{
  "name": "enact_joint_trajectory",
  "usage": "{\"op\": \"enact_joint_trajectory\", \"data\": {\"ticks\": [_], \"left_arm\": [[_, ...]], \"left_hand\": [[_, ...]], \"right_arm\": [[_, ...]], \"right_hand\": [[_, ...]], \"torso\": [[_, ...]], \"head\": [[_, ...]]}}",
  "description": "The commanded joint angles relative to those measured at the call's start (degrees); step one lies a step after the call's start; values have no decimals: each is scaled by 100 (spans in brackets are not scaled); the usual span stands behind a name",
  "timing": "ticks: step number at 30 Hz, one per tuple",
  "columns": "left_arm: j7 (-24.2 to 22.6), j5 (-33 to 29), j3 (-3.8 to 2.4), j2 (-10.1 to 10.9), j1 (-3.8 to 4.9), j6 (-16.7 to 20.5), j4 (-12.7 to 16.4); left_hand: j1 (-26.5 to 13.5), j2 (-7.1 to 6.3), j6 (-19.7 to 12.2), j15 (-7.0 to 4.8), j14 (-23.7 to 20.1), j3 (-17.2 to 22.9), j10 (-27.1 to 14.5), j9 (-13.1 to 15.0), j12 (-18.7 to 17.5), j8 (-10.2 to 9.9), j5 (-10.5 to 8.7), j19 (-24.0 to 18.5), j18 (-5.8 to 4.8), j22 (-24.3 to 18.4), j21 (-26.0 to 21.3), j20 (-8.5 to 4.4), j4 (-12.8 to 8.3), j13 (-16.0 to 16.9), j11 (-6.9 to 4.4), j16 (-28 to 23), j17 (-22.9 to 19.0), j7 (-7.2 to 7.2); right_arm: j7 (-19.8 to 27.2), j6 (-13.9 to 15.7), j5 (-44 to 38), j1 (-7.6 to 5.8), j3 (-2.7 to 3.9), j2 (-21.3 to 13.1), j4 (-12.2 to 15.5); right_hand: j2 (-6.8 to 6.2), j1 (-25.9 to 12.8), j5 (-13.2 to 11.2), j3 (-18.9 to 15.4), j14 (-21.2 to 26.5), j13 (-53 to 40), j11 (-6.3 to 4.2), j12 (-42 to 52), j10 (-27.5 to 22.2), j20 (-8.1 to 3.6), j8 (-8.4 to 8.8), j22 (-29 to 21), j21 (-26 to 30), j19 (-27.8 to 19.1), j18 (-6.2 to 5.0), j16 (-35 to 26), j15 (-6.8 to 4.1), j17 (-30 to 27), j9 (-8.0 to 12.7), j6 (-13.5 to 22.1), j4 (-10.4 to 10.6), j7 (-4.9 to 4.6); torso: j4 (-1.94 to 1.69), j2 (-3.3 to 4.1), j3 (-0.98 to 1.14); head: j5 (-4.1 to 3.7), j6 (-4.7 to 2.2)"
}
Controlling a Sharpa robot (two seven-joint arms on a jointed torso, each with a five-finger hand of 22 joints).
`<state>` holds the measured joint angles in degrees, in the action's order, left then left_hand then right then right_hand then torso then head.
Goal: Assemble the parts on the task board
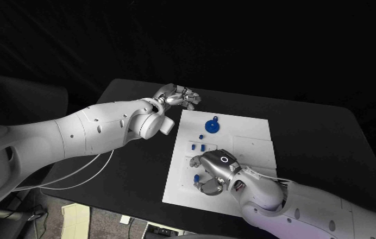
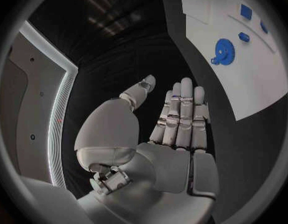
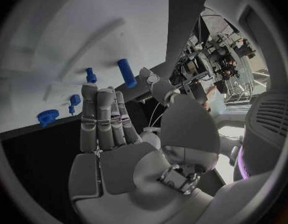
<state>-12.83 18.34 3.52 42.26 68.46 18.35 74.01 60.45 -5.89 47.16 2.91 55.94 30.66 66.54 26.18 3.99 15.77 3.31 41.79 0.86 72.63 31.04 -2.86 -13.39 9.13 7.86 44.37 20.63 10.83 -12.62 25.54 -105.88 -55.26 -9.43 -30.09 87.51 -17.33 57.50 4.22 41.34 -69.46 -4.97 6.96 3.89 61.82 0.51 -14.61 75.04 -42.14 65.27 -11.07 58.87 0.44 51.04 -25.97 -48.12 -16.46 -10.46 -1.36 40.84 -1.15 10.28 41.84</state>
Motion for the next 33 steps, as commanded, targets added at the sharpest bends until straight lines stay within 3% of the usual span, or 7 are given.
{"op": "enact_joint_trajectory", "data": {"ticks": [1, 7, 11, 16, 19, 24, 33], "left_arm": [[-34, -26, -4, -3, 10, -82, 15], [-43, -33, -4, 3, 10, -83, -6], [-52, -43, -4, 3, 10, -81, -47], [-81, -70, -4, -25, 8, -100, -96], [-80, -70, -4, -56, 8, -117, -145], [-94, -70, -3, -106, 7, -113, -241], [-102, -94, 1, -174, -6, -148, -329]], "left_hand": [[-33, -3, -56, -6, 43, -12, -49, -6, -1, -34, -25, 41, 10, 6, -24, 3, 34, -9, 3, -33, 7, -3], [-32, -3, -58, -6, 43, -12, -49, -6, 0, -34, -25, 42, 10, 7, -25, 3, 34, -9, 3, -35, 10, -2], [-32, -3, -57, -7, 44, -12, -48, -5, 1, -33, -25, 42, 10, 8, -26, 3, 36, -9, 2, -35, 12, -2], [-34, -1, -53, -7, 46, -12, -44, -4, 3, -30, -25, 43, 10, 10, -28, 2, 38, -8, 1, -37, 16, -3], [-35, 1, -49, -7, 47, -13, -40, -2, 6, -26, -25, 44, 10, 12, -29, 2, 41, -7, -1, -38, 19, -5], [-23, 2, -44, -9, 47, -11, -35, 0, 8, -19, -25, 43, 11, 18, -33, 1, 32, -7, -4, -43, 26, -9], [-22, 1, -38, -7, 43, -15, -34, 2, 8, -14, -26, 41, 10, 23, -36, 2, 29, -7, -4, -49, 31, -11]], "right_arm": [[224, 236, 355, 2, 26, -91, 97], [666, 300, 1416, -93, 209, -440, 426], [958, -208, 2506, -298, 467, -778, 614], [935, -877, 3336, -548, 648, -1171, 638], [846, -978, 3754, -689, 650, -1386, 540], [441, -1771, 4624, -1002, 638, -1589, 40], [-257, -2642, 4942, -1029, 624, -1925, 154]], "right_hand": [[-2, -72, 14, -84, 56, 11, -4, 7, -56, 20, 22, 127, -10, -38, -393, 49, -1, -12, 4, 47, 1, 6], [6, -158, 93, -237, 68, 19, 17, 79, 9, 25, -37, 117, -50, -23, -393, 117, 19, -37, -19, 16, 93, -17], [30, -203, 171, -284, 94, 15, 31, 167, 128, 27, -99, 116, -72, -18, -393, 164, 35, -76, -31, -57, 289, -64], [78, -446, 565, -528, 217, -64, -92, 430, 477, 59, -170, 132, -124, -122, -393, 252, -64, -116, -45, -131, 651, -18], [178, -493, 1271, -779, 288, -179, -225, 677, 764, 49, -257, 132, -200, -190, -393, 337, -209, -150, -90, -229, 700, 44], [268, -390, 935, -841, 345, -298, -250, 862, 747, 42, -234, 110, -231, -237, -393, 401, -232, -231, -109, -139, 744, 26], [520, -315, 595, -1088, -80, -2696, -581, 4261, 500, -170, -335, 131, -561, 282, -393, 997, -517, -346, -249, -312, 984, 287]], "torso": [[1, -1, 1], [4, -2, 0], [5, -2, 2], [9, -11, 7], [26, -20, 8], [42, -42, 17], [91, -94, 53]], "head": [[-1, -4], [-33, -28], [-71, -56], [-115, -92], [-155, -128], [-245, -118], [-499, -73]]}}
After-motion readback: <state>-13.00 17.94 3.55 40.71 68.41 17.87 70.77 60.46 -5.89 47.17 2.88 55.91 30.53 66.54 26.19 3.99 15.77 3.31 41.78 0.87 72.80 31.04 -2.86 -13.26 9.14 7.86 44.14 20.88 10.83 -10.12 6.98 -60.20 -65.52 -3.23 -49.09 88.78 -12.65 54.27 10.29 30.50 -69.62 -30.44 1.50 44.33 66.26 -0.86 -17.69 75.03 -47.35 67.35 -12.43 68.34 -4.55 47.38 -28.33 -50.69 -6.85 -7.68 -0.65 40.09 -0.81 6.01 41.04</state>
